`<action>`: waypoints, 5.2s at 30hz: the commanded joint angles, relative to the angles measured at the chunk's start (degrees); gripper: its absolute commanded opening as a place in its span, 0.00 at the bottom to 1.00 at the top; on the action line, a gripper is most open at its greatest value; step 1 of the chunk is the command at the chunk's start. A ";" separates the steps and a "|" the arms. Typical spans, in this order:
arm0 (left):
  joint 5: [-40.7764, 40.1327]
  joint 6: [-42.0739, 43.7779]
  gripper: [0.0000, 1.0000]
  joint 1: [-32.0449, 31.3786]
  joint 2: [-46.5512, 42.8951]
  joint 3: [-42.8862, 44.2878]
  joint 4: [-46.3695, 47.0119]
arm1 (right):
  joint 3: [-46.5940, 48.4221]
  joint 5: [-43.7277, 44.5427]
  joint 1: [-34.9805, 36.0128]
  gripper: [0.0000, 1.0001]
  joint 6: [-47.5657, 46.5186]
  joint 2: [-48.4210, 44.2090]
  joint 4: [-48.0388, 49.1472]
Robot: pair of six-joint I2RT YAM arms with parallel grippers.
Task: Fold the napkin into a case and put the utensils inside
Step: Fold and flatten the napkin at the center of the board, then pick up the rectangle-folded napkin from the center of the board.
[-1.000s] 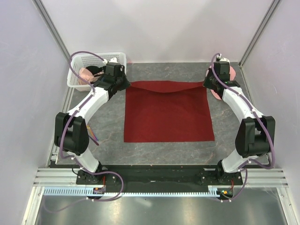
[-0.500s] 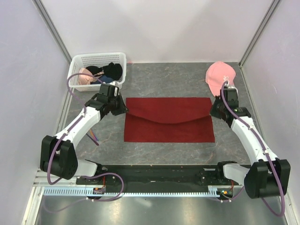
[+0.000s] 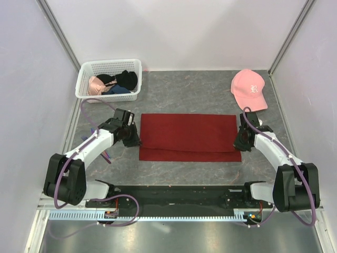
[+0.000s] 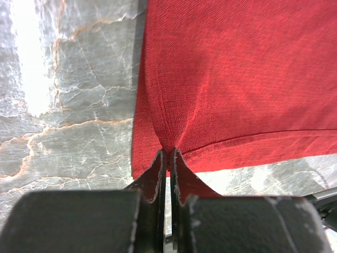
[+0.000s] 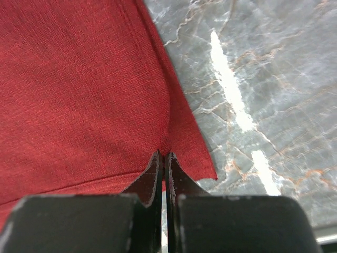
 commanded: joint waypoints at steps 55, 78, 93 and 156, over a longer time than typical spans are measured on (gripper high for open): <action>-12.20 -15.24 0.02 0.34 0.42 -4.94 -6.36 | -0.69 6.39 -0.47 0.00 8.64 0.33 -3.32; -12.03 -16.99 0.15 0.34 -5.27 -6.71 -8.64 | 0.70 10.00 -0.38 0.24 5.04 1.83 -2.17; -1.38 -11.73 0.11 0.34 -3.82 0.76 1.54 | 1.85 1.03 -0.47 0.24 1.61 0.76 3.70; 12.76 -2.05 0.25 -7.48 7.71 11.67 16.22 | 14.95 -0.90 -1.00 0.66 -14.48 28.01 13.64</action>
